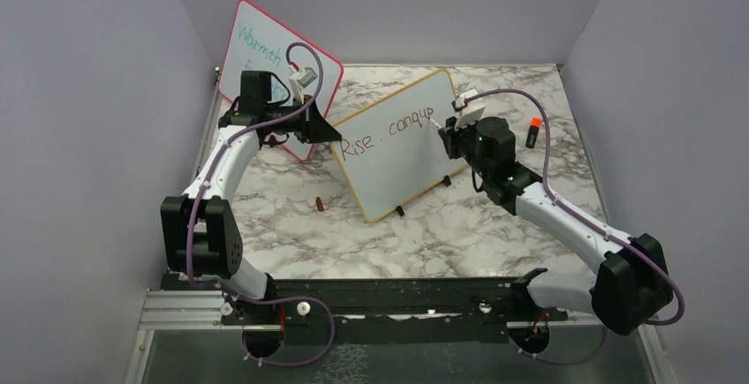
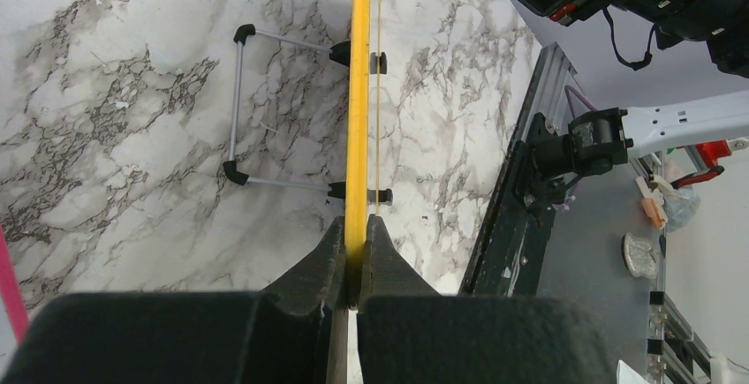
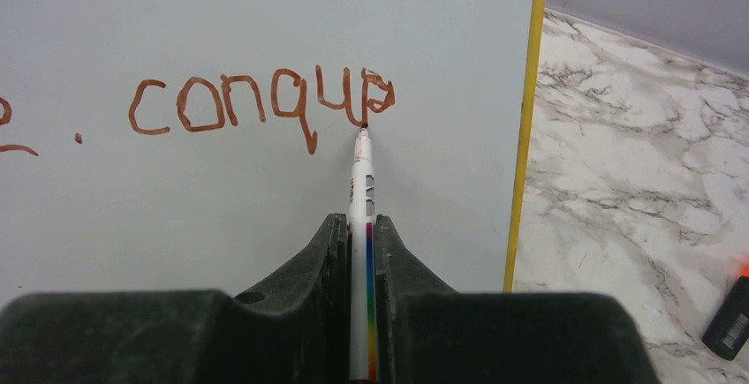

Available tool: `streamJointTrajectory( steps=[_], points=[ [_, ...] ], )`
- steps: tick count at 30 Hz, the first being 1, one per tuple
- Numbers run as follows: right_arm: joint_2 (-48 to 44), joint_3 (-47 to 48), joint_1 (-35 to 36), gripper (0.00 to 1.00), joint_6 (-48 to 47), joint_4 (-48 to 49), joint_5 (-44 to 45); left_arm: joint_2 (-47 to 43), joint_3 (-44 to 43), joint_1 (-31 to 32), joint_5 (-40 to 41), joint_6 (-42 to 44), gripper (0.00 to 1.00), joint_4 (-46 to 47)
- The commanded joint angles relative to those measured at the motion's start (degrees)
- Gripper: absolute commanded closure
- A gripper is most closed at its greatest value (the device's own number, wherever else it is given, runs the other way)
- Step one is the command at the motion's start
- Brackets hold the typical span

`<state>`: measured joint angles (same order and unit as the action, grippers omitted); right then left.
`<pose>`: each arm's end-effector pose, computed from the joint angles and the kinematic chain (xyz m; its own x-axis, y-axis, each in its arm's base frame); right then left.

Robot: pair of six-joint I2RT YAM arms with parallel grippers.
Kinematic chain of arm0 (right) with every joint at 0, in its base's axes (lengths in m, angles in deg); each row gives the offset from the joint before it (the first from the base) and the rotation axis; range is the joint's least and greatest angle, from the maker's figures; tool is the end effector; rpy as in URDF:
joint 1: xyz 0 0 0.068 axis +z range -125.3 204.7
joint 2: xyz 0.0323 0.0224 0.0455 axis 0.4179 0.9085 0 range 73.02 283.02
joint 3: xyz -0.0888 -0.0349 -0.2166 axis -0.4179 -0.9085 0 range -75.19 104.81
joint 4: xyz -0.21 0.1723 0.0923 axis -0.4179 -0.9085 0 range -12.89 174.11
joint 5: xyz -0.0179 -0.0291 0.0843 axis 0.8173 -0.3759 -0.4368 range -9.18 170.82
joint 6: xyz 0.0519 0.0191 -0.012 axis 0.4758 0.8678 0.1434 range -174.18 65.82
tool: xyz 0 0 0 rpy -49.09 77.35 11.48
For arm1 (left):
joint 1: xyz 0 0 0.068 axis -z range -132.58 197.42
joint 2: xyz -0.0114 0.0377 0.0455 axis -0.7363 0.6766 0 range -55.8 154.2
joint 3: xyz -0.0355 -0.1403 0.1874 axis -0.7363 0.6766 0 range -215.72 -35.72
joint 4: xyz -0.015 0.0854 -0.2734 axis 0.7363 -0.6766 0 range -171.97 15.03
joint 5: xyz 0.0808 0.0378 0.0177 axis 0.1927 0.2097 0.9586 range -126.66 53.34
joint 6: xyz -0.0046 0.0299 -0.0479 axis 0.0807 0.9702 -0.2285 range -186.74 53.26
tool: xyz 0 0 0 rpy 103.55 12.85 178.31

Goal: Write a sentence on the whiteboard

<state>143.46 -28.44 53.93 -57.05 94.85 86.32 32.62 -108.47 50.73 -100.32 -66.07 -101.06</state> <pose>0.2880 0.1567 0.2471 -0.1751 -0.1550 -0.9723 -0.4139 0.9076 -0.0701 0.3575 -0.0562 0.2632 -0.6567 0.0431 -0.7529 0.7007 0.4039 -0.5881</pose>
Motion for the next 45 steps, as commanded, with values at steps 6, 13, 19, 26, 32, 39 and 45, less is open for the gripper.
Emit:
streamJointTrajectory(
  steps=[6, 13, 19, 26, 32, 39, 45],
  points=[
    [-1.09, -1.79, -0.14, 0.99, 0.47, -2.06, 3.44, -0.62, -1.34, -0.88, 0.34, 0.92, 1.00, -1.82],
    [-0.43, -1.30, -0.31, 0.99, -0.01, 0.73, 6.61, -0.71, -1.25, -0.91, 0.18, 1.00, 1.00, -1.84],
    [-0.19, -0.44, -0.49, 0.99, -0.11, 2.75, 5.86, -0.71, -1.30, -0.86, 0.24, 1.00, 1.00, -1.88],
    [-3.27, -0.96, -0.49, 0.99, 0.00, 2.86, 5.34, -0.62, -1.34, -0.88, 0.44, 1.00, 1.00, -1.86],
    [-2.19, 0.27, -0.67, 0.99, -0.93, 4.33, 5.82, -0.62, -1.25, -0.87, 0.40, 1.00, 1.00, -1.86],
    [-0.24, 1.68, -0.89, 0.99, -1.17, 5.06, 4.20, -0.62, -1.25, -0.85, 0.29, 1.09, 1.00, -1.86],
    [0.66, 1.69, -1.11, 0.99, -1.18, 5.60, 4.45, -0.71, -1.25, -0.85, 0.01, 1.14, 1.00, -1.86]
  ],
)
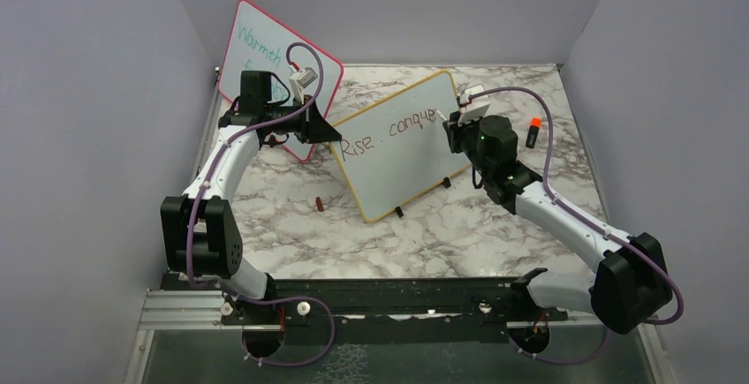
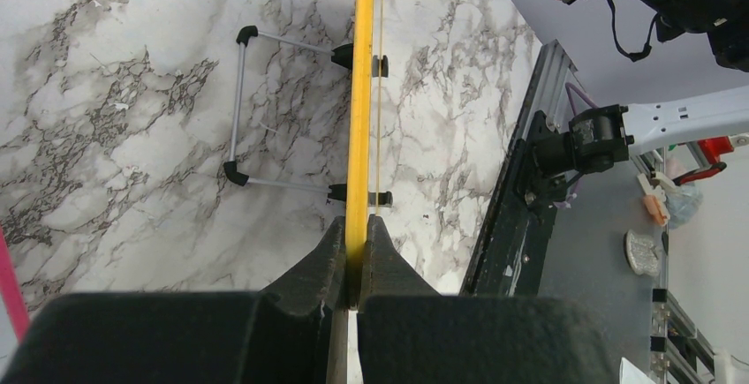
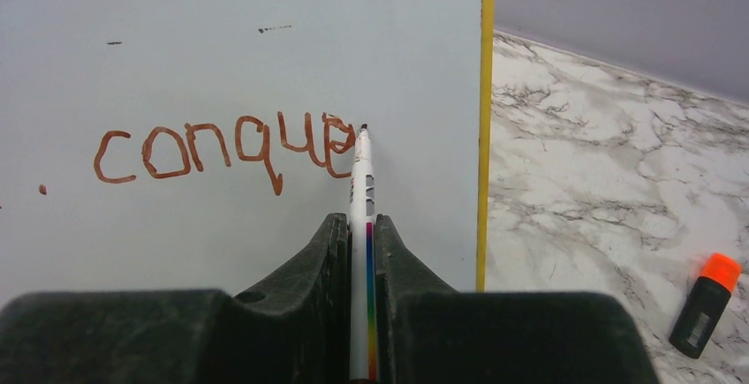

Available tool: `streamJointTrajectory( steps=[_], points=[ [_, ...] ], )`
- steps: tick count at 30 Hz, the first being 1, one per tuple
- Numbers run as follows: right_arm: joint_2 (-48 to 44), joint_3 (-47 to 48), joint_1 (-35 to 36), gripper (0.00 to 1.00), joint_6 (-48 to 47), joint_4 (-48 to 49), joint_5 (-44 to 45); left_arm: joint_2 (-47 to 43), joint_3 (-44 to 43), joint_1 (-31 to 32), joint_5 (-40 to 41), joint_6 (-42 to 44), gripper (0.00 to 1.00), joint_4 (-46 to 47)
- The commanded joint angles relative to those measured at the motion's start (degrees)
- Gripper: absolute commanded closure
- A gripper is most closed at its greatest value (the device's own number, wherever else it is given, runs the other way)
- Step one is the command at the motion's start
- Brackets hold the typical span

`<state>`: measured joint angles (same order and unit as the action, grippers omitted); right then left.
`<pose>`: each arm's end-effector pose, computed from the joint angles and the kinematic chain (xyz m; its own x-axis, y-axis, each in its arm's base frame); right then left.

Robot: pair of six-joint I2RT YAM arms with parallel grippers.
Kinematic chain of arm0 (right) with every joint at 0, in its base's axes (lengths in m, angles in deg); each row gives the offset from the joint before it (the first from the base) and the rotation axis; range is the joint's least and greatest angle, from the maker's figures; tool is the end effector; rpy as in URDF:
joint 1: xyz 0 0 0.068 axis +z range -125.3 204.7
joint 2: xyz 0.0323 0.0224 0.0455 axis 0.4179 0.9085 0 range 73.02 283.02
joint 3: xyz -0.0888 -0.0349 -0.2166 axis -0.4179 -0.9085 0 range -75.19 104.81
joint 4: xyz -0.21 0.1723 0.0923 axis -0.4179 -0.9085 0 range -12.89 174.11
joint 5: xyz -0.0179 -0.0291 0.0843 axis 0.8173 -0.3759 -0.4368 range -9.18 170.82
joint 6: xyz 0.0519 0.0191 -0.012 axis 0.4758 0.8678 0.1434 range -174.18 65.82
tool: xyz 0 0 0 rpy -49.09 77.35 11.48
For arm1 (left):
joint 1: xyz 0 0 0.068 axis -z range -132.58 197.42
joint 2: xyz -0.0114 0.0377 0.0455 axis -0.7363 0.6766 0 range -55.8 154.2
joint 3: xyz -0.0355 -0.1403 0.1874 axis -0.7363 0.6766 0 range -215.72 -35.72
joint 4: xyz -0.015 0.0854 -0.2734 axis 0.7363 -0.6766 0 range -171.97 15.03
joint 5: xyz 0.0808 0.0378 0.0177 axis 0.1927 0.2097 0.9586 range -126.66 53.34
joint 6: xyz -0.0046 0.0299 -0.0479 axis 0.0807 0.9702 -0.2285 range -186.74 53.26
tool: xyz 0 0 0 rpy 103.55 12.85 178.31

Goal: Write a sentence on the whiteboard

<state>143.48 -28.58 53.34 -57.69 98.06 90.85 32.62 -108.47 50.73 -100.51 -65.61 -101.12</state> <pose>0.2917 0.1513 0.2524 -0.1310 -0.1401 -0.9814 -0.3301 0.9396 -0.0901 0.3573 -0.0562 0.2632 -0.6519 0.0464 -0.7569 0.7063 0.4005 -0.5837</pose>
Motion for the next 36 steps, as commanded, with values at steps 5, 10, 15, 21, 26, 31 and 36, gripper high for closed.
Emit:
streamJointTrajectory(
  steps=[5, 10, 15, 21, 26, 31, 36],
  points=[
    [0.92, 1.61, -0.77, 0.99, -0.30, 1.34, 0.04, -0.70, -1.25, -0.85, 0.16, 0.72, 1.00, -1.80],
    [0.47, 0.25, -0.78, 0.99, 0.61, -0.30, -0.24, -0.75, -1.25, -0.83, 0.18, 0.72, 1.00, -1.80],
    [-0.50, -1.51, -0.77, 0.99, 1.61, -1.82, -0.10, -0.70, -1.34, -0.87, 0.10, 0.72, 1.00, -1.84],
    [-1.28, -2.72, -0.78, 0.99, 2.00, -2.40, 0.17, -0.71, -1.34, -0.85, 0.08, 0.69, 1.00, -1.80],
    [-1.07, -2.31, -0.78, 0.99, 1.96, -2.16, -0.07, -0.75, -1.34, -0.85, 0.05, 0.72, 1.00, -1.80],
    [-0.97, -1.54, -0.78, 0.99, 2.21, -1.92, -0.96, -0.72, -1.25, -0.86, 0.06, 0.72, 1.00, -1.80],
    [-0.76, -0.84, -0.78, 0.99, 1.73, -0.14, -0.61, -0.62, -1.25, -0.90, -0.23, 0.71, 1.00, -1.80]
  ],
)
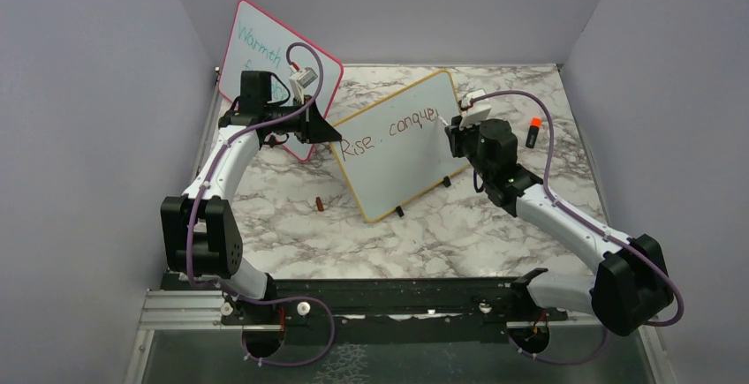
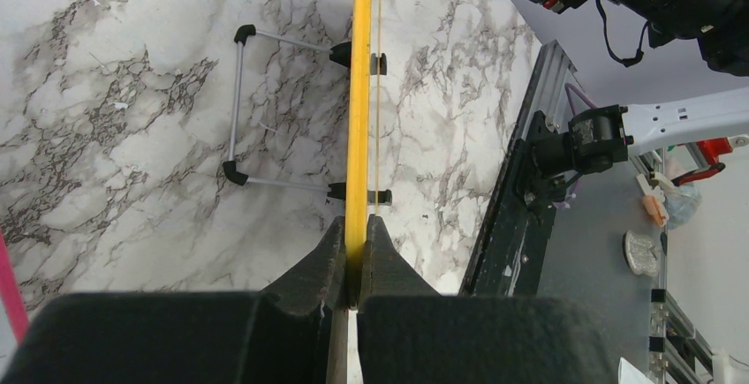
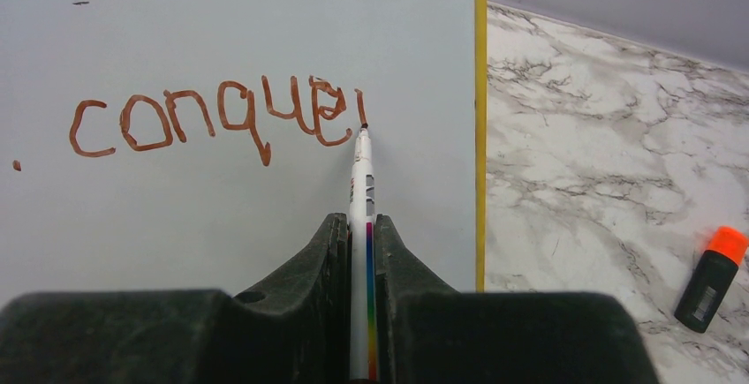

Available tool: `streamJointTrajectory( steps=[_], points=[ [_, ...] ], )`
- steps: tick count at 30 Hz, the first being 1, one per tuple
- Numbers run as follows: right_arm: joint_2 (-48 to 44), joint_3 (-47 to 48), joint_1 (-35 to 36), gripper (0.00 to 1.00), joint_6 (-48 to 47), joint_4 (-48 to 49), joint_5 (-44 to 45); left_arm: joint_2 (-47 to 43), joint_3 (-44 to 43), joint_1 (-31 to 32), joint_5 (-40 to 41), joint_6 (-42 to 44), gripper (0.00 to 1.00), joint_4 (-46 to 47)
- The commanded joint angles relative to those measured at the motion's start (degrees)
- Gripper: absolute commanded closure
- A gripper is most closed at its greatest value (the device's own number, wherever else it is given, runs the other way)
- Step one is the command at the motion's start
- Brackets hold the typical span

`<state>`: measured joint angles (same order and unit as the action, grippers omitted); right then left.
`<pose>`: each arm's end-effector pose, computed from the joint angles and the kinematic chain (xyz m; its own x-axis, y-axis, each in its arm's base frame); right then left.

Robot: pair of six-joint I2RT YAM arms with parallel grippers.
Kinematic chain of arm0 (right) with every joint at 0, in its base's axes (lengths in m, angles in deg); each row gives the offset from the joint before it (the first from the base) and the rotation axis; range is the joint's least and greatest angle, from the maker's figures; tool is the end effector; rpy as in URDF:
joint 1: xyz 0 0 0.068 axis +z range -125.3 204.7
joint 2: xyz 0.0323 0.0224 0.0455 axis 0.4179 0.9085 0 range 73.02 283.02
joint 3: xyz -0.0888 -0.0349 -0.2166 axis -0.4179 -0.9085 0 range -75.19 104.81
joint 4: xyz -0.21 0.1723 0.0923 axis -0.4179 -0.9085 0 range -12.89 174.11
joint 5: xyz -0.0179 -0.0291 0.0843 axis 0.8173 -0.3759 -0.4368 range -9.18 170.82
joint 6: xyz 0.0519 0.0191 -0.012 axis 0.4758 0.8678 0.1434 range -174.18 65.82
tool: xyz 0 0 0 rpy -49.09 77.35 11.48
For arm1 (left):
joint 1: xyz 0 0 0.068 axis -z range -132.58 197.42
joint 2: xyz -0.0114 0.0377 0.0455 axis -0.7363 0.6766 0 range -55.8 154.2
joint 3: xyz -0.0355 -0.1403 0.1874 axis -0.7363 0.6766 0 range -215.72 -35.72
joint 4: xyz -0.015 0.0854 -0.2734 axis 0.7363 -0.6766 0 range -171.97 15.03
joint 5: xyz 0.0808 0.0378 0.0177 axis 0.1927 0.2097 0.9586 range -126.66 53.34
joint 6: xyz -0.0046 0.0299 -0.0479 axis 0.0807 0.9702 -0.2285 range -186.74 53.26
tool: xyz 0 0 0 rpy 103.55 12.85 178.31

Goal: Write a sentence on the whiteboard

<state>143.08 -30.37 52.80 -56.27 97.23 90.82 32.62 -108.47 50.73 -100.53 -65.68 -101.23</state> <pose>0.2898 0.1468 0.2410 -0.1737 -0.1333 -0.9757 -0.3207 0.9444 -0.0720 0.3572 -0.0562 0.2631 -0.6542 0.0460 -0.7550 0.7045 0.4003 -0.5860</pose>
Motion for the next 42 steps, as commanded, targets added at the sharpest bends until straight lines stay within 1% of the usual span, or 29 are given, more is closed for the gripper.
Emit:
streamJointTrajectory(
  steps=[1, 12, 25, 31, 36, 38, 40, 41, 42],
  points=[
    [-0.29, 1.40, -0.21, 0.99, 0.07, 1.08, -0.72, -0.62, -1.19, -0.91, -0.21, 0.78, 1.00, -1.73],
    [1.67, 4.15, -0.21, 0.99, -0.72, 2.55, -0.26, -0.70, -1.17, -0.88, -0.35, 0.79, 1.00, -1.69],
    [2.30, 3.99, -0.75, 0.99, -0.21, 2.49, 4.04, -0.87, -1.17, -0.80, 0.09, 0.87, 1.00, -1.69],
    [0.27, 3.54, -0.76, 1.00, 0.16, 1.02, 2.90, -1.03, -1.25, -0.86, 0.53, 0.91, 1.00, -1.79],
    [-3.05, 2.78, -0.76, 1.00, 0.34, -0.57, -0.44, -1.45, -1.43, -0.89, 0.58, 0.68, 1.00, -1.27],
    [-4.60, 2.20, -0.76, 0.99, -0.09, -0.89, -1.63, -1.77, -0.99, -0.90, 0.56, -0.59, 0.96, 0.34],
    [-6.02, 1.63, -0.76, 0.99, -0.74, -1.31, -3.01, -2.61, 0.13, -0.89, 0.60, -3.42, 0.87, 3.48],
    [-6.63, 1.41, -0.72, 1.00, -1.13, -1.57, -3.80, -3.10, 0.93, -0.85, 0.65, -5.06, 0.81, 5.42],
    [-7.15, 1.22, -0.76, 1.00, -1.30, -2.07, -4.70, -3.70, 1.61, -0.85, 0.70, -6.60, 0.78, 7.57]
  ],
)
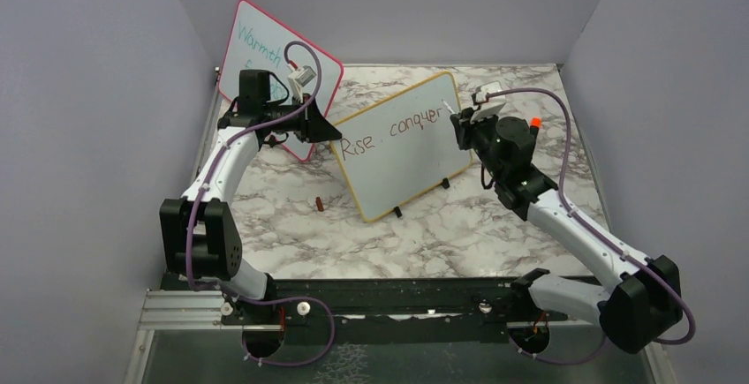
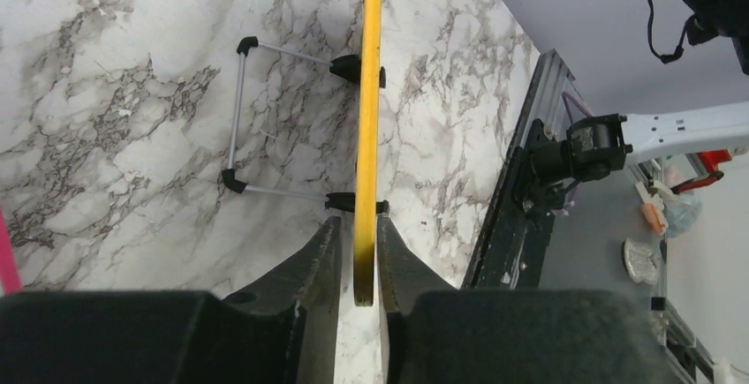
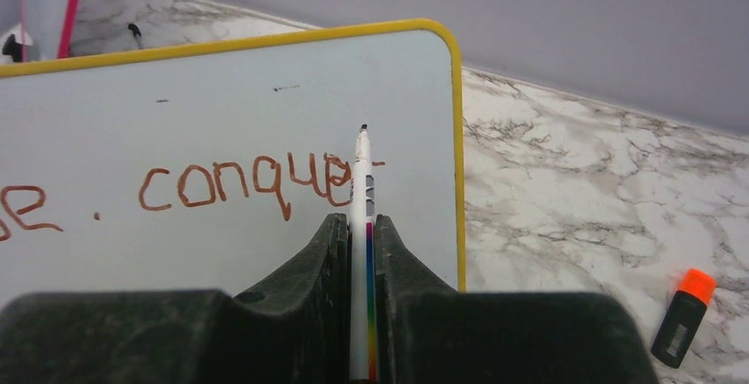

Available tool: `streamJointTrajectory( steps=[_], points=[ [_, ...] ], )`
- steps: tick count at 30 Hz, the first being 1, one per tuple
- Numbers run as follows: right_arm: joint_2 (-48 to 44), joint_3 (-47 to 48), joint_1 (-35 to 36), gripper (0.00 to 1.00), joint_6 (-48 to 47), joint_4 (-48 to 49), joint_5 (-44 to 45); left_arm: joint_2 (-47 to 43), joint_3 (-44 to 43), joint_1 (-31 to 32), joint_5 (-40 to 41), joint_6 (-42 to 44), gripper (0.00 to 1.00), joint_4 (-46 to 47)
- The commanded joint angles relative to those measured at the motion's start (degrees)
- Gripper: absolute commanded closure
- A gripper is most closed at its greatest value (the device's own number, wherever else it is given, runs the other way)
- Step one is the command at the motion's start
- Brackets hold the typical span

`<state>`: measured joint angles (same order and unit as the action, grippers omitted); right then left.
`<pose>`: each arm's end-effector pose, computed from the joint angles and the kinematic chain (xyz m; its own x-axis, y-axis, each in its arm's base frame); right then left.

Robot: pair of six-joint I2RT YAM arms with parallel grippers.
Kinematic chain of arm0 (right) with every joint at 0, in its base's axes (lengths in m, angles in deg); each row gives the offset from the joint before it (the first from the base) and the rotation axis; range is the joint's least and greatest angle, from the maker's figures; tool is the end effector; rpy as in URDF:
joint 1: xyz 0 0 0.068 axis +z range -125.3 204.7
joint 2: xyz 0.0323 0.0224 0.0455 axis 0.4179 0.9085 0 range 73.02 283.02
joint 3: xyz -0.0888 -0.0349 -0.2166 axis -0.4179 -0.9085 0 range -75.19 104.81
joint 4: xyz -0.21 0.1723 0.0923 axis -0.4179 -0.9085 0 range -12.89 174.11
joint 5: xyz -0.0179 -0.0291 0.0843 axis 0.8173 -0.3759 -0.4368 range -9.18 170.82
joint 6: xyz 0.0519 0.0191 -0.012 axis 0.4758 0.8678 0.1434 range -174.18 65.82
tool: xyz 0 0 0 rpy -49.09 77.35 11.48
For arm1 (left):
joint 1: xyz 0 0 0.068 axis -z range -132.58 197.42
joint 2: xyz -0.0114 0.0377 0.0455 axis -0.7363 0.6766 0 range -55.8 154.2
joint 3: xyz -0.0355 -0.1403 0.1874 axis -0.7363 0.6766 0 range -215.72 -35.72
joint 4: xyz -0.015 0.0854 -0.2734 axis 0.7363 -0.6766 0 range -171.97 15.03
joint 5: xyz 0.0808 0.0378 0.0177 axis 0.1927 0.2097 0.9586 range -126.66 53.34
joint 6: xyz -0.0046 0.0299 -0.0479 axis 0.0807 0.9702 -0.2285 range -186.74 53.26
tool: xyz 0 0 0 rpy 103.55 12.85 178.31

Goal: Write a sentence on the whiteboard

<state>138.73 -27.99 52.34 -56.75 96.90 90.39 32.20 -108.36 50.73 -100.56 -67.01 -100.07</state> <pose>0.2832 0.1408 0.2792 -0.0743 -0.0887 -0.9933 -0.3147 0.9472 -0.0611 0.3571 -0.0562 0.2663 -0.6511 0.0355 -0.7581 0.7045 0.3999 -0.5863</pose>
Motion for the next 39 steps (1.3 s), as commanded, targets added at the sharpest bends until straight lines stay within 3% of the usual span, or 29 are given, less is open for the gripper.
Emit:
streamJointTrajectory(
  steps=[1, 5, 9, 12, 19, 31, 39],
  points=[
    [-3.27, -1.38, -0.30, 0.99, -1.04, -2.13, -5.15, -3.88, 2.26, -0.85, 0.97, -7.00, 0.75, 8.44],
    [-5.28, -2.59, -0.30, 1.00, -0.89, -2.50, -8.19, -6.99, 6.54, -0.78, 3.63, -14.20, 0.63, 17.02],
    [-6.13, -2.91, -0.22, 0.99, -0.65, -3.12, -11.08, -9.86, 12.62, -0.77, 4.67, -24.99, 0.57, 29.65],
    [-6.69, -3.42, -0.18, 0.99, -0.17, -2.76, -12.57, -11.06, 17.21, -0.72, 6.27, -30.66, 0.42, 36.86],
    [-6.65, -4.82, 1.23, 0.99, 1.47, -1.09, -14.48, -11.72, 20.93, 0.73, 10.14, -32.69, 0.42, 41.01],
    [-6.04, -4.60, 4.26, 0.99, 1.83, -0.30, -13.46, -8.47, 21.46, 5.39, 12.83, -34.39, 0.56, 46.26],
    [-5.68, -4.98, 7.06, 1.00, 1.79, -0.06, -12.82, -7.02, 22.51, 5.57, 12.92, -32.71, 0.79, 48.32]
  ],
)
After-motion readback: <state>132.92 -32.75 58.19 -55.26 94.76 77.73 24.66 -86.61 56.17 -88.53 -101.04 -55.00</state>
